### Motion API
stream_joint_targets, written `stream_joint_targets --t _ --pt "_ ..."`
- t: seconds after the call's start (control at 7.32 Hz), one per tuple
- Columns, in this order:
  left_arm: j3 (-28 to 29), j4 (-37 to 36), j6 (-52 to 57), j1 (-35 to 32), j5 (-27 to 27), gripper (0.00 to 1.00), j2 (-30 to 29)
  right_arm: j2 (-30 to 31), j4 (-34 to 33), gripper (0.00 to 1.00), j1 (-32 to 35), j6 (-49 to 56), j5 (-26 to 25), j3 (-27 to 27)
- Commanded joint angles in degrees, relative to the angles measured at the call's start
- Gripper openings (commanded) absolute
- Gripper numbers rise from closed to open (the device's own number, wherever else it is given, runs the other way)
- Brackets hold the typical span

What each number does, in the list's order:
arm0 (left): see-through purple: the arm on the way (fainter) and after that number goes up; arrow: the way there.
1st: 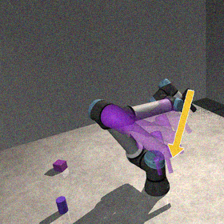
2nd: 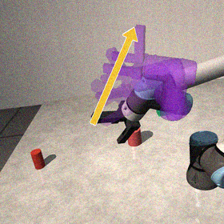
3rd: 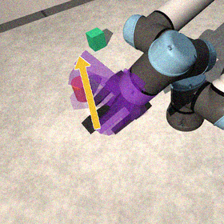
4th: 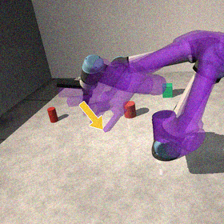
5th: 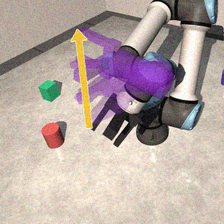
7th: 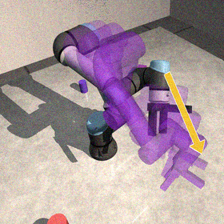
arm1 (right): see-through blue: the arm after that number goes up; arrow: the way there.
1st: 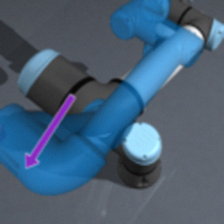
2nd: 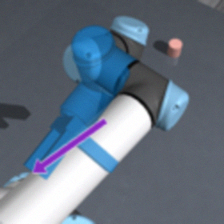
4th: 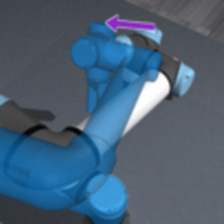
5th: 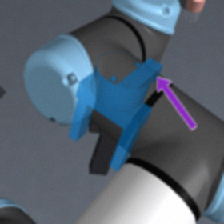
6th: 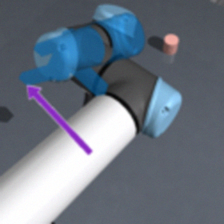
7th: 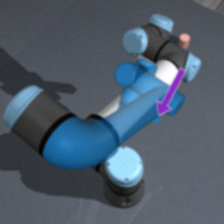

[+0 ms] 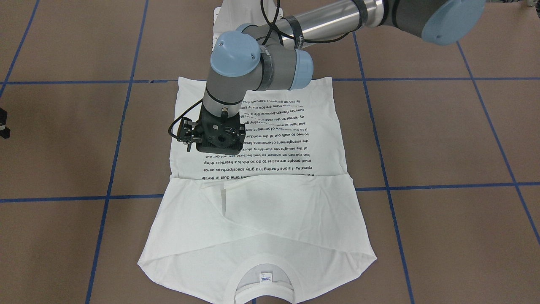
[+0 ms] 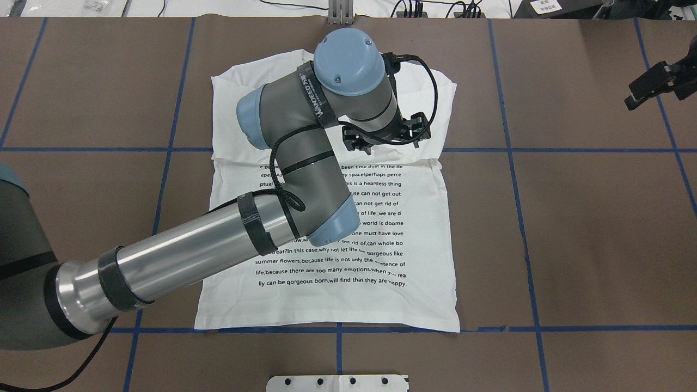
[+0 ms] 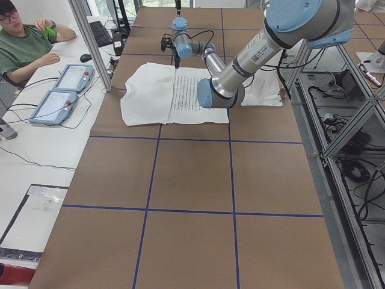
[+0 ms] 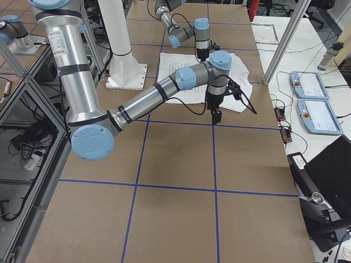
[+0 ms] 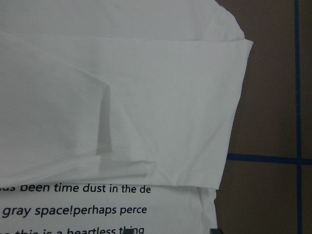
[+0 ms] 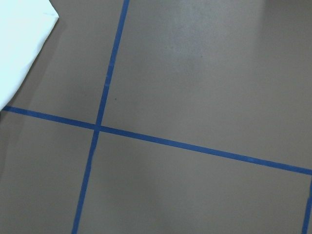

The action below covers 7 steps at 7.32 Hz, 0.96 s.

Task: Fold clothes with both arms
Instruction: 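Release the sleeve and lower both grippers toward the shirt hem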

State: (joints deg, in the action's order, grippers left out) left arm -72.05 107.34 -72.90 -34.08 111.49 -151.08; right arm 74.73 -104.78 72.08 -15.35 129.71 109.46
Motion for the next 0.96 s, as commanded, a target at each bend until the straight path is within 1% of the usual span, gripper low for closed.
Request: stream_joint_targets --t 0.0,0.27,0.41,0.55,0.68,0.82 --pt "-13.65 -8.27 7.04 -2.39 2.05 1.00 8.38 -1.69 0.45 1.00 -2.72 -5.88 -0.07 0.13" --pt "-24.58 -10.39 13.97 -4.50 2.41 1.00 19.02 -5.01 3.35 1.00 -8.94 -17.02 -1.47 0.14" --pt "-29.50 -10.31 15.05 -4.86 2.41 1.00 23.77 -4.86 4.75 1.00 -12.20 -22.21 -3.40 1.88" --pt "-34.51 -10.14 15.06 -4.86 2.67 1.00 27.99 -4.16 6.06 1.00 -14.93 -28.09 -4.72 4.42" --pt "-37.43 -10.14 14.54 -4.86 2.68 1.00 30.91 -3.02 6.16 1.00 -18.26 -33.98 -6.65 8.19" --pt "-37.98 -10.14 14.10 -4.86 2.59 1.00 31.54 0.38 6.43 1.00 -21.95 -39.09 -8.49 12.84"
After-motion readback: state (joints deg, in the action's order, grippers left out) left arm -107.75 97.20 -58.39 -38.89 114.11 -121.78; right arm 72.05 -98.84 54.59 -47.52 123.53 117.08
